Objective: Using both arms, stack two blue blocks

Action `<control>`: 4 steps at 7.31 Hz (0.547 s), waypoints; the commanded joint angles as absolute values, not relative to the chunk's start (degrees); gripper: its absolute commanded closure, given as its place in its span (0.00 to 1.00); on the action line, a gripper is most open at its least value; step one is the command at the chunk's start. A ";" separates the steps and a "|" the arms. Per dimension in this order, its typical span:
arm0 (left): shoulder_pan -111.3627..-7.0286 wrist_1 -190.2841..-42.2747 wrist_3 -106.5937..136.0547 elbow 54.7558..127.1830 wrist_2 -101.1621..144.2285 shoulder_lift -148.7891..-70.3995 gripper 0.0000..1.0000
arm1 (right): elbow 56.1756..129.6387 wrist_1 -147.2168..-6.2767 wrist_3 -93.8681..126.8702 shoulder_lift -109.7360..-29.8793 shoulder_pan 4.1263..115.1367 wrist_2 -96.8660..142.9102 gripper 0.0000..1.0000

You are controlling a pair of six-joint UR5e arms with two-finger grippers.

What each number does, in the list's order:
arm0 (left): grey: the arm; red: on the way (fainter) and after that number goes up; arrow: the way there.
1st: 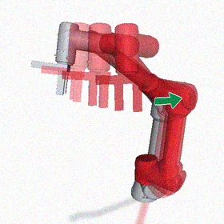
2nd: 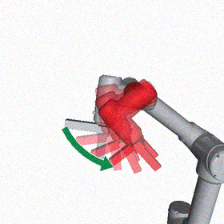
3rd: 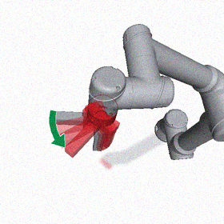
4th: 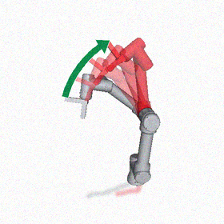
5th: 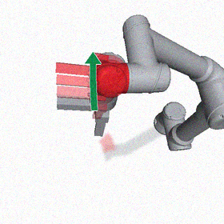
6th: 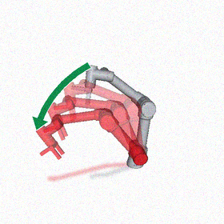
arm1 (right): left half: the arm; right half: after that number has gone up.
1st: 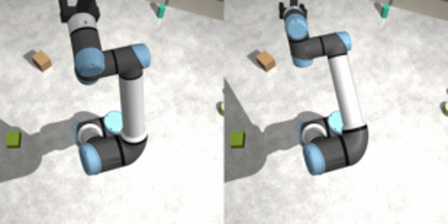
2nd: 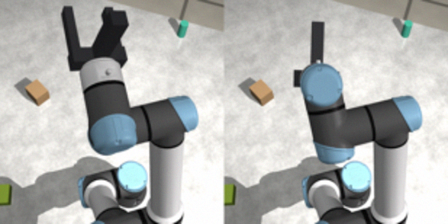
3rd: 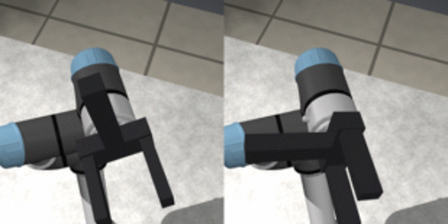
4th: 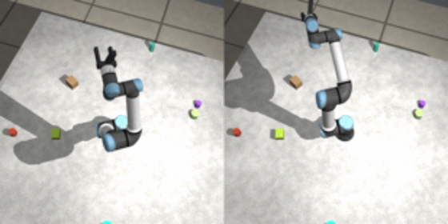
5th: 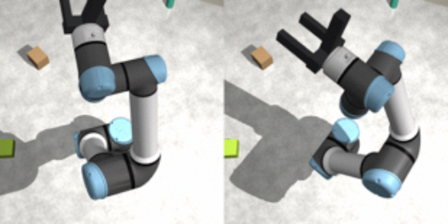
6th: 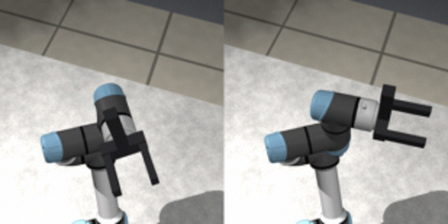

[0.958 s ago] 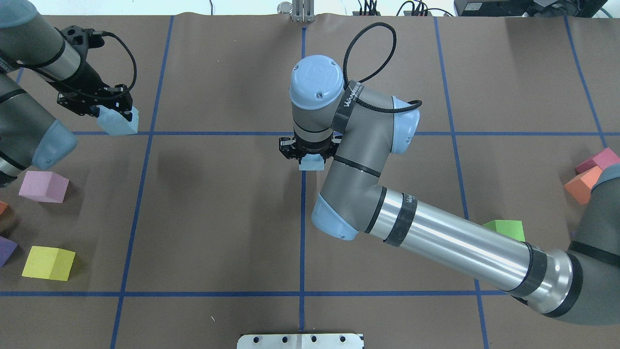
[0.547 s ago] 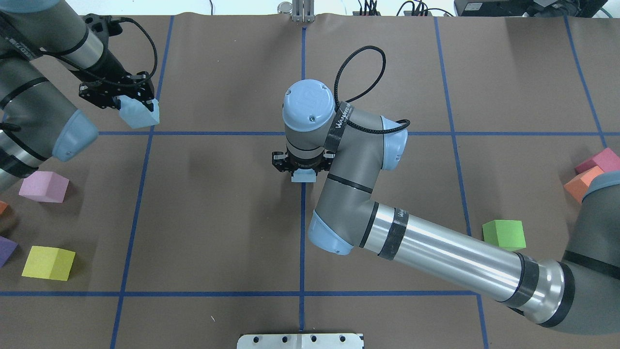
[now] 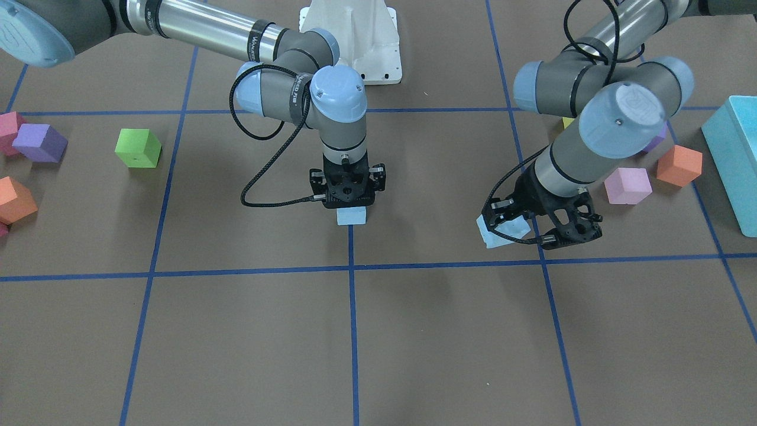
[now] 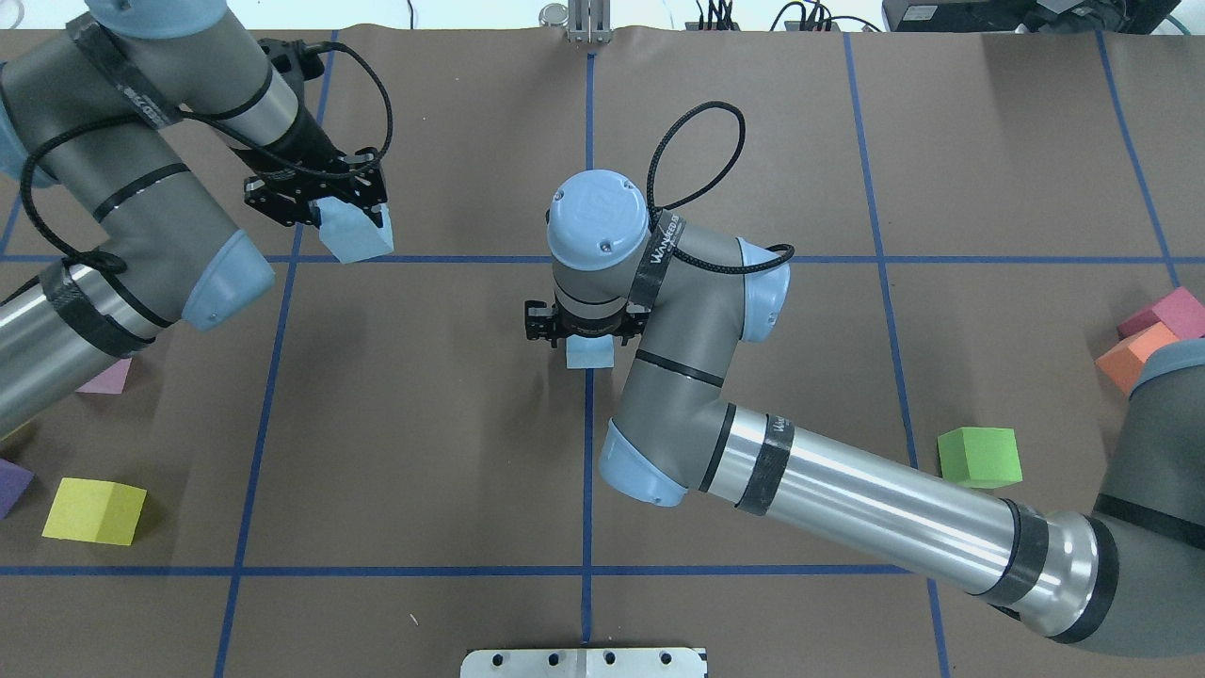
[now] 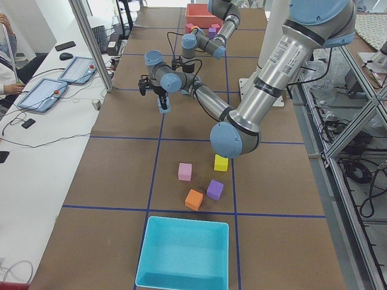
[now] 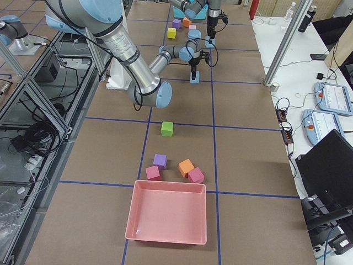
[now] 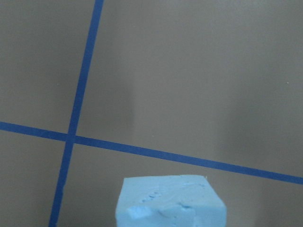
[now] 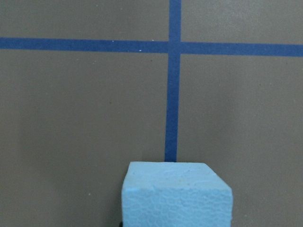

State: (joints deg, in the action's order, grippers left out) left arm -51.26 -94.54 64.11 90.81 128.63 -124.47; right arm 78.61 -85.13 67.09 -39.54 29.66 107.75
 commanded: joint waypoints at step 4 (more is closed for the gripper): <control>-40.71 -94.66 69.95 90.09 119.99 -132.17 0.55 | 89.87 -85.43 59.20 -48.73 41.81 115.39 0.00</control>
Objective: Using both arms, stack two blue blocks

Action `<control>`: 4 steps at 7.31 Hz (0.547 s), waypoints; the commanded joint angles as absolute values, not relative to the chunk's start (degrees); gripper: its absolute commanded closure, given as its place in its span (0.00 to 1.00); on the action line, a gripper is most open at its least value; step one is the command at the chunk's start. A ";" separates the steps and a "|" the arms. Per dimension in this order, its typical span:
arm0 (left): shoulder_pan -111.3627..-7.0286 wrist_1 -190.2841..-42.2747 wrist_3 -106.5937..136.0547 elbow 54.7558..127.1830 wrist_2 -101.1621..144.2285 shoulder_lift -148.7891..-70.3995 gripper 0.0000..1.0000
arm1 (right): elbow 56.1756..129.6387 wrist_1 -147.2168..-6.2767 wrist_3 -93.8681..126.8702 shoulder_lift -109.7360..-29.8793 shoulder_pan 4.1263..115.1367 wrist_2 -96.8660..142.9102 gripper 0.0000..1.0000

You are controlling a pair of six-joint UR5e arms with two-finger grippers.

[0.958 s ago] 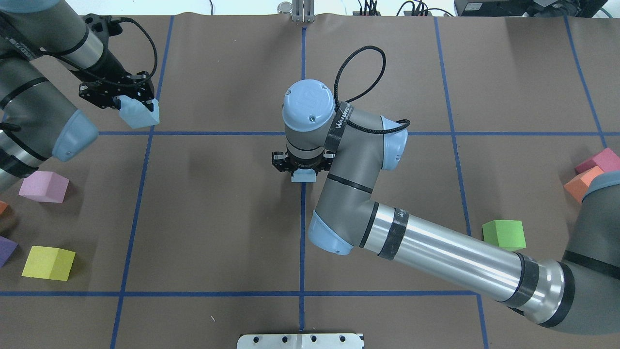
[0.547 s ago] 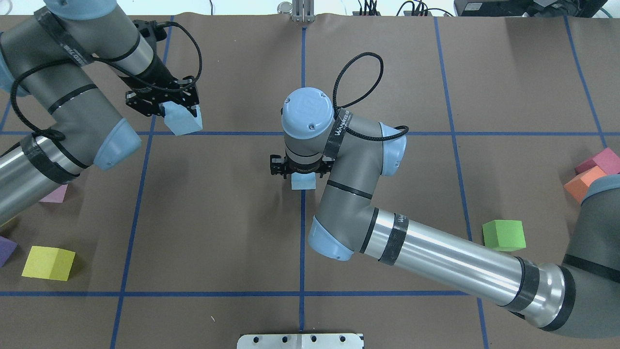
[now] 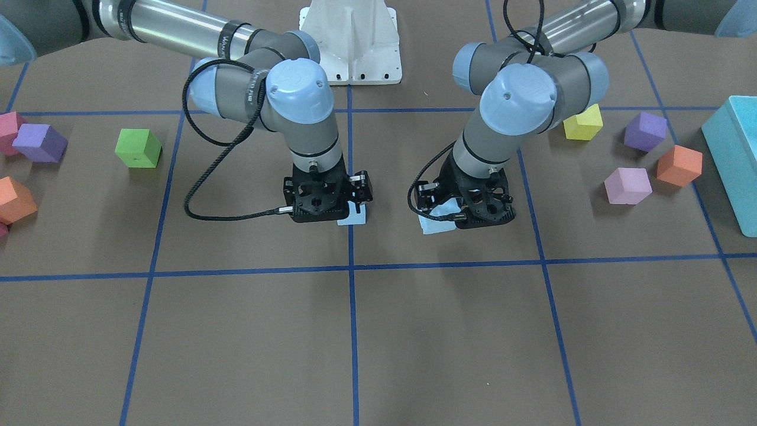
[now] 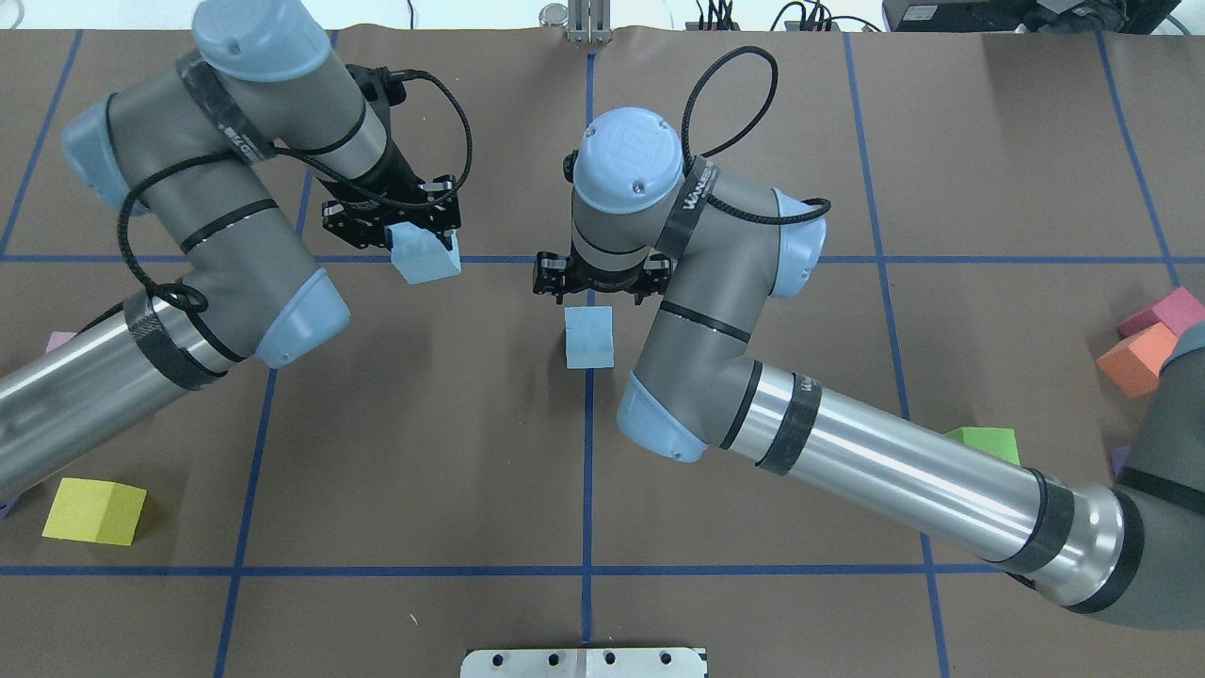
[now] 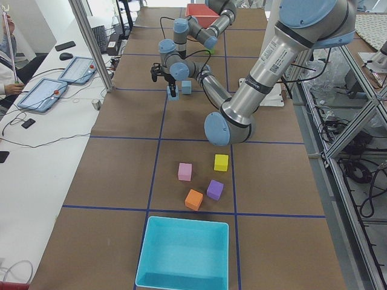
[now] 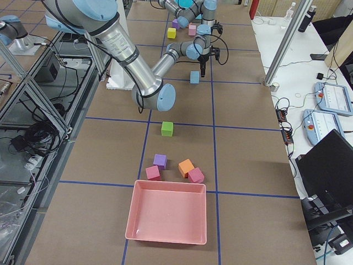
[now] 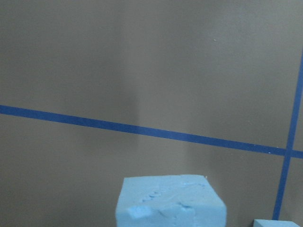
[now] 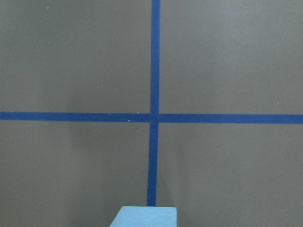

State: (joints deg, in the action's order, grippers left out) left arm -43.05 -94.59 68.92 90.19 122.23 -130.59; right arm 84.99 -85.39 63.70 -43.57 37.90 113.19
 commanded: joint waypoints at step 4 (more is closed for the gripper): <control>-35.43 -94.83 71.11 83.23 115.14 -140.62 0.55 | 90.53 -85.51 41.44 -55.36 48.78 118.39 0.00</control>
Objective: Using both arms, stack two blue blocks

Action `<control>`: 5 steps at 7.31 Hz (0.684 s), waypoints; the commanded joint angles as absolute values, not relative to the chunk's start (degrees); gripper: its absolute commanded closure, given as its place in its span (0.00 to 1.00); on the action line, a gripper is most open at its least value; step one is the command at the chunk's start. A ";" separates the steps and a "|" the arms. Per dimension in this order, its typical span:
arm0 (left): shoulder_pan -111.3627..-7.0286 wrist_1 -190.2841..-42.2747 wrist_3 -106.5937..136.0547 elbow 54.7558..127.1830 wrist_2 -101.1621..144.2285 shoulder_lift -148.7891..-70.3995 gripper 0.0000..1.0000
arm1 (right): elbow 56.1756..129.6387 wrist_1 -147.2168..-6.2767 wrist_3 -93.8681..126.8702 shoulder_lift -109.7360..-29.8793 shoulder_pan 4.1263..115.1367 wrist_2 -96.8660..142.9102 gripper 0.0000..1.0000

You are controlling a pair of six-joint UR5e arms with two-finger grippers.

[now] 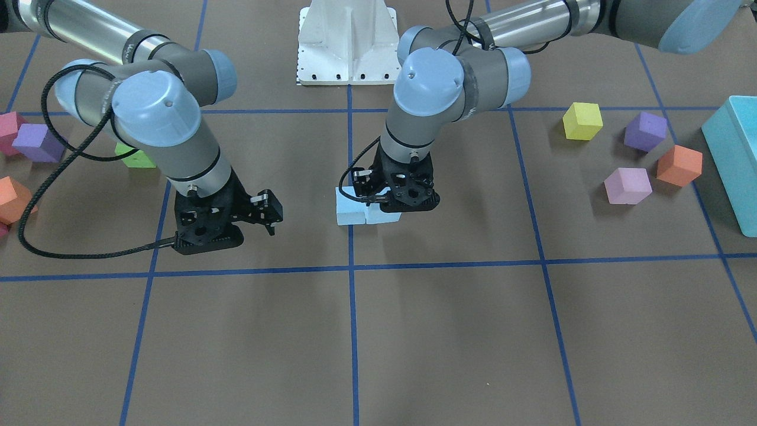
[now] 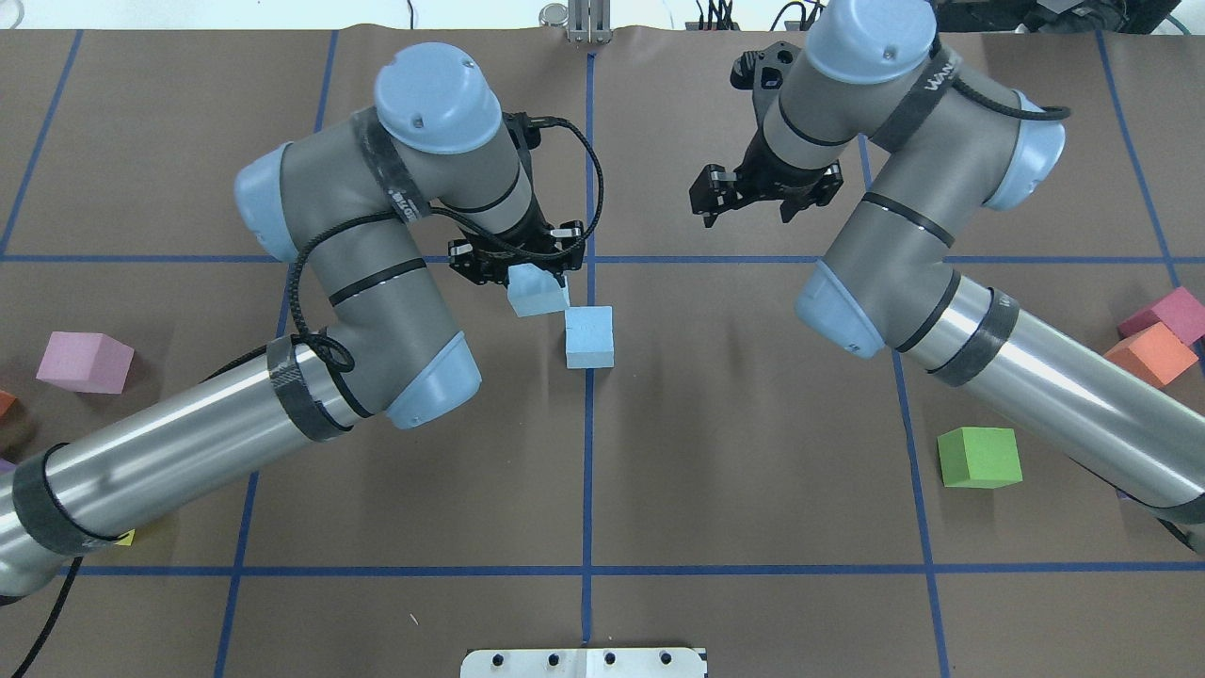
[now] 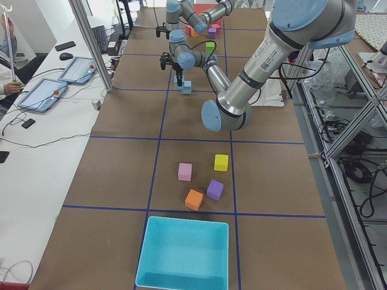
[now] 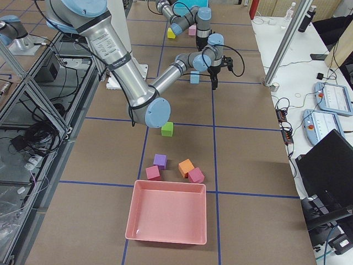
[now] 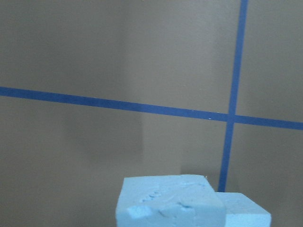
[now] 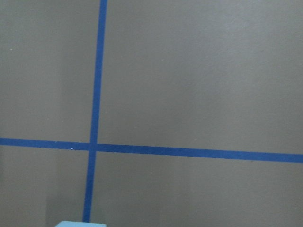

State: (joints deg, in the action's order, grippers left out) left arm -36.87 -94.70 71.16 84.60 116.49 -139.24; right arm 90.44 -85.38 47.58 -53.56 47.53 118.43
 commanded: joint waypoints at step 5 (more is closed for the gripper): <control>-33.23 -95.19 71.28 82.00 115.05 -141.86 0.48 | 90.53 -85.17 41.22 -56.16 49.92 118.21 0.00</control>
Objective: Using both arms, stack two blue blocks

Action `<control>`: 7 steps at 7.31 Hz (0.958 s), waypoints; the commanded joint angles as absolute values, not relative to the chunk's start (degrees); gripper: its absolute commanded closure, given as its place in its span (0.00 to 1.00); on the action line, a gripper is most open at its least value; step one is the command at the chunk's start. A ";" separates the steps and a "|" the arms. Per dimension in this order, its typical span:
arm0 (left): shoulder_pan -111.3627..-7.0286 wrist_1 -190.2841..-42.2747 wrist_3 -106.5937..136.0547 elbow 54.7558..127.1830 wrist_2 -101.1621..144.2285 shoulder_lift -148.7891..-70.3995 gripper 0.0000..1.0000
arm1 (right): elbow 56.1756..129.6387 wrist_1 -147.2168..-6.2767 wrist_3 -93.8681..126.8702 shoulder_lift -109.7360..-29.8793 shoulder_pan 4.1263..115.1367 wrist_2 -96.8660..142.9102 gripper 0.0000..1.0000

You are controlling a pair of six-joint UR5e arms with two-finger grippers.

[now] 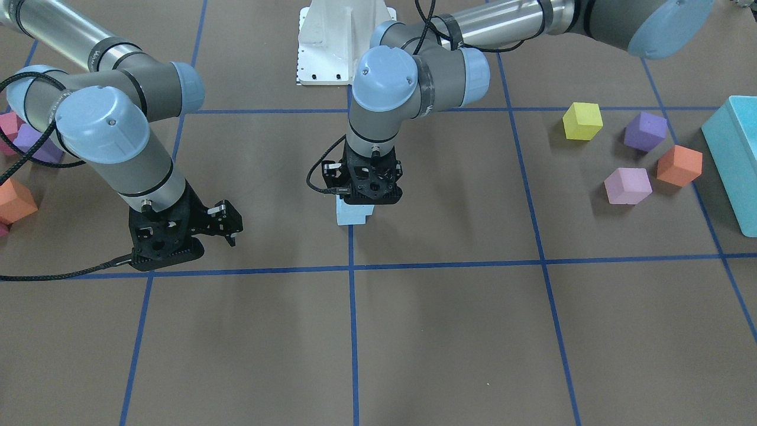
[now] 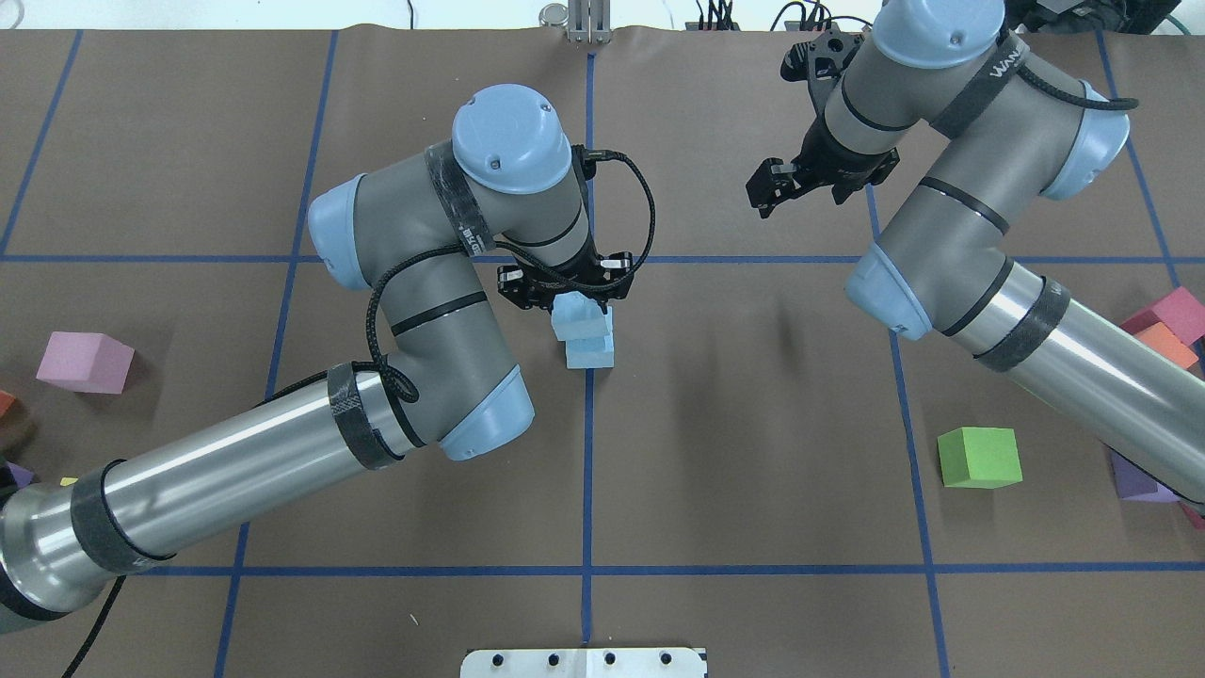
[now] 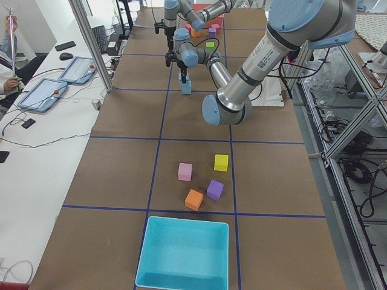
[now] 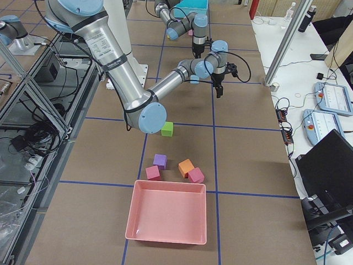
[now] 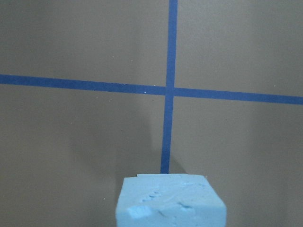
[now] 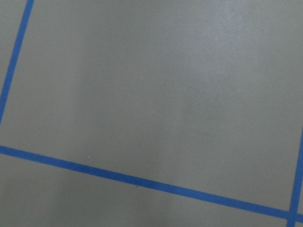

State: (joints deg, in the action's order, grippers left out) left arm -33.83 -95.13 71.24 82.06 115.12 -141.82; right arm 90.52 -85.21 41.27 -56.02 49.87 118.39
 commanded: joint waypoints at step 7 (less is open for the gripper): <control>-33.83 -94.57 71.37 86.11 113.29 -141.24 0.00 | 90.53 -85.17 41.13 -56.51 50.62 118.48 0.00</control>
State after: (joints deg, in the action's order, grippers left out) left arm -33.47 -94.78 71.39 84.49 113.12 -141.36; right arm 90.53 -85.10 41.11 -56.50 50.40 118.50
